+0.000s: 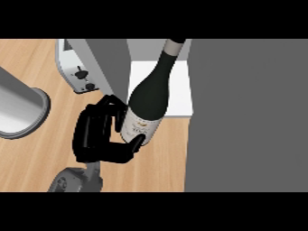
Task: Pick up the wine, place it into the cabinet and close the cabinet
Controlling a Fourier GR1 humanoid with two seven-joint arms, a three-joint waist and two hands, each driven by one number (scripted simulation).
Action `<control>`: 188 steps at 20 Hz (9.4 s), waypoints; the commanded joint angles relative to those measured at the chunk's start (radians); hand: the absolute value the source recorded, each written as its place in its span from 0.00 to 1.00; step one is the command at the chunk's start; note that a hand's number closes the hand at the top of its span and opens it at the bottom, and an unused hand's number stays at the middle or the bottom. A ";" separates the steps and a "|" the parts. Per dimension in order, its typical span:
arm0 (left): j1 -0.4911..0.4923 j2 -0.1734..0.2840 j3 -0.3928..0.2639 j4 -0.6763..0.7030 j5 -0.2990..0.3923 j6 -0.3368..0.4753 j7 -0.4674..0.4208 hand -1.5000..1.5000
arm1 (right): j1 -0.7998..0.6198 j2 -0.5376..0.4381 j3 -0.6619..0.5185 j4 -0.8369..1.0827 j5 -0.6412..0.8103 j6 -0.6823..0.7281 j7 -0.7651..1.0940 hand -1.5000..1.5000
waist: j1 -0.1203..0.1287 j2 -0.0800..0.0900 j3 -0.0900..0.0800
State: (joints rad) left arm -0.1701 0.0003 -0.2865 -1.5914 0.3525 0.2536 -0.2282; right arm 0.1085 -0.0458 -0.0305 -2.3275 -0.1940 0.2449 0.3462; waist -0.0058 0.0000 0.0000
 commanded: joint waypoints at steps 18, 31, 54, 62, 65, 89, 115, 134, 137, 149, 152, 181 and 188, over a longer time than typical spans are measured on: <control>-0.276 0.000 -0.127 0.408 0.084 0.234 -0.127 1.00 | 0.015 -0.060 -0.111 -0.018 -0.109 0.055 0.003 0.00 | -0.005 0.000 0.000; -0.325 0.000 -0.180 0.602 0.216 0.244 -0.254 1.00 | -0.029 0.016 0.024 -0.048 0.036 -0.042 0.068 0.00 | 0.000 -0.001 0.000; -0.632 0.000 -0.197 1.089 0.610 0.030 -0.457 1.00 | 0.025 0.014 0.003 0.044 0.009 0.039 -0.050 0.00 | -0.025 0.005 -0.001; -0.710 0.000 -0.184 1.178 0.651 -0.015 -0.472 1.00 | -0.010 -0.003 -0.038 0.083 -0.028 0.034 -0.059 0.00 | -0.020 0.006 0.000; -0.751 0.000 -0.165 1.269 0.682 -0.040 -0.475 1.00 | 0.040 0.006 -0.027 0.060 -0.031 0.055 -0.089 0.00 | -0.036 0.010 -0.001; -0.803 0.000 -0.093 1.434 0.668 -0.054 -0.677 0.00 | -0.025 0.024 0.046 0.034 0.047 0.010 -0.033 0.00 | -0.027 0.011 -0.001; -0.283 0.231 -0.396 0.328 0.462 0.159 -0.343 0.00 | -0.015 0.013 0.035 -0.089 0.028 -0.029 0.074 0.00 | 0.030 -0.013 0.000; 0.137 0.455 -0.381 -0.344 0.278 0.366 -0.202 0.00 | -0.015 -0.154 0.120 -0.014 -0.003 0.221 0.070 1.00 | 0.021 -0.003 0.000; 0.252 0.530 -0.309 -0.408 0.292 0.307 -0.245 0.00 | 0.024 -0.148 0.158 -0.071 -0.017 0.240 0.084 1.00 | 0.014 -0.003 0.000; 0.686 0.747 -0.019 -0.639 0.462 0.076 -0.340 0.00 | 0.053 -0.041 0.502 -0.184 0.020 0.126 0.287 1.00 | 0.030 -0.008 -0.002; 0.679 0.736 0.051 -0.589 0.491 0.017 -0.340 0.00 | -0.066 0.042 0.633 -0.149 0.134 0.026 0.387 1.00 | 0.023 -0.006 -0.002; 0.865 0.759 0.485 -0.576 0.677 -0.367 -0.196 0.00 | -1.003 0.046 0.508 0.800 0.215 -0.433 0.160 1.00 | 0.030 0.003 0.000; 0.780 0.712 0.384 -0.576 0.621 -0.330 -0.131 0.00 | -1.147 0.009 0.314 1.017 0.165 -0.328 0.064 1.00 | 0.020 0.006 0.000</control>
State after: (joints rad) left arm 0.6569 0.7370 0.1439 -2.1763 0.9998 -0.0942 -0.3888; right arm -0.9502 -0.0105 0.4035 -1.4468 -0.0096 -0.1252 0.4614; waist 0.0211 -0.0021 -0.0022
